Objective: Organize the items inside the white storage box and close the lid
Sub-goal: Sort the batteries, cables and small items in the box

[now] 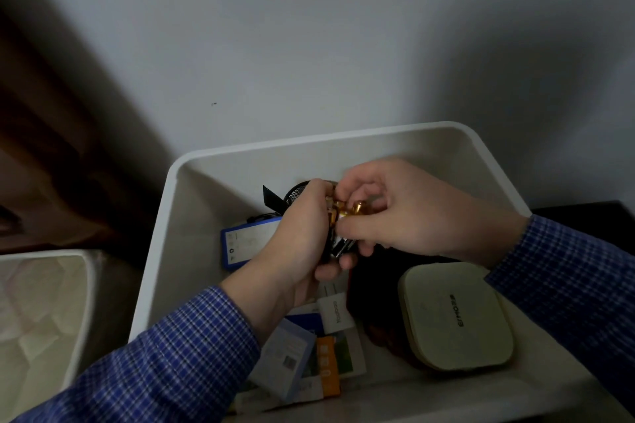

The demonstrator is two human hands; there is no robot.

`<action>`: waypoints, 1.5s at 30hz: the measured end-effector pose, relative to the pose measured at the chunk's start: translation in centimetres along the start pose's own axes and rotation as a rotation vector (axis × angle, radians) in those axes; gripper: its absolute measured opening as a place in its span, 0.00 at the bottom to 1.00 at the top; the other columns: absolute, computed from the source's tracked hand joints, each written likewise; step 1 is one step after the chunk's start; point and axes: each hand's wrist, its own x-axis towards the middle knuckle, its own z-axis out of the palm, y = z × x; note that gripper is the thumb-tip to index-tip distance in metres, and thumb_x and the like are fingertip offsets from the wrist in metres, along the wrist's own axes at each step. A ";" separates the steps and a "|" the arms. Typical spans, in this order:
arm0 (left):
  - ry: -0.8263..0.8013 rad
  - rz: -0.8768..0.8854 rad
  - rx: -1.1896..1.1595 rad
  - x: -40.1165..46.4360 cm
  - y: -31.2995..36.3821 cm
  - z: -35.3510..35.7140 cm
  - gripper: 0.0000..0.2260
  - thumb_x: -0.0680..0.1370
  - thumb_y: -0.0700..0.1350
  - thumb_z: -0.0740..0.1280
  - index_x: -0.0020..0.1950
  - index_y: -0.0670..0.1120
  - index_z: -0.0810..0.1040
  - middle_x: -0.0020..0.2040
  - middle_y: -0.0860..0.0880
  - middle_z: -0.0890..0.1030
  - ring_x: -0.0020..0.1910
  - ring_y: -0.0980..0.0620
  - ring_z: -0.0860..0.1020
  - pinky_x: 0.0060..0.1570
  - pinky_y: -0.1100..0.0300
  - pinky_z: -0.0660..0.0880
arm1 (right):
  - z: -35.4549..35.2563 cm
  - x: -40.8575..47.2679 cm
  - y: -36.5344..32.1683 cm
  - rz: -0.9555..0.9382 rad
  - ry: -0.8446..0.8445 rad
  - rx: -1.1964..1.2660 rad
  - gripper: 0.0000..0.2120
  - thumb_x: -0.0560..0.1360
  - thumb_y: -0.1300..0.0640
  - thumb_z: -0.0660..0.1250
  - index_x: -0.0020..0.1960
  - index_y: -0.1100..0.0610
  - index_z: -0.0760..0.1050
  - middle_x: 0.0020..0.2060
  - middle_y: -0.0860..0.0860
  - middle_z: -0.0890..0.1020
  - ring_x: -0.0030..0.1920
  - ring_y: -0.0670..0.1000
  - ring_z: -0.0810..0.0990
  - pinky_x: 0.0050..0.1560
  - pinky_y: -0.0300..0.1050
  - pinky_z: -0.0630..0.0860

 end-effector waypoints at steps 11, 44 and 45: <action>-0.083 -0.112 0.057 0.4 -0.8 -0.2 0.27 0.80 0.54 0.49 0.37 0.44 0.83 0.35 0.38 0.79 0.21 0.50 0.67 0.20 0.69 0.53 | 0.0 -0.5 0.8 0.027 -0.079 0.013 0.07 0.77 0.56 0.71 0.53 0.46 0.78 0.36 0.50 0.85 0.29 0.45 0.82 0.29 0.34 0.74; -0.015 -0.046 -0.300 -0.2 2.0 -1.9 0.23 0.80 0.54 0.53 0.32 0.42 0.74 0.28 0.47 0.66 0.20 0.54 0.60 0.19 0.70 0.54 | 1.9 6.2 9.5 0.168 0.408 -0.799 0.07 0.76 0.60 0.69 0.53 0.57 0.74 0.47 0.53 0.77 0.43 0.54 0.74 0.43 0.42 0.66; -0.019 -0.044 -0.304 -0.2 2.0 -1.9 0.23 0.80 0.54 0.53 0.32 0.42 0.74 0.28 0.47 0.66 0.20 0.54 0.60 0.19 0.70 0.54 | 2.1 6.3 9.8 0.169 0.411 -0.801 0.07 0.77 0.59 0.69 0.54 0.57 0.74 0.48 0.54 0.77 0.45 0.55 0.76 0.43 0.43 0.66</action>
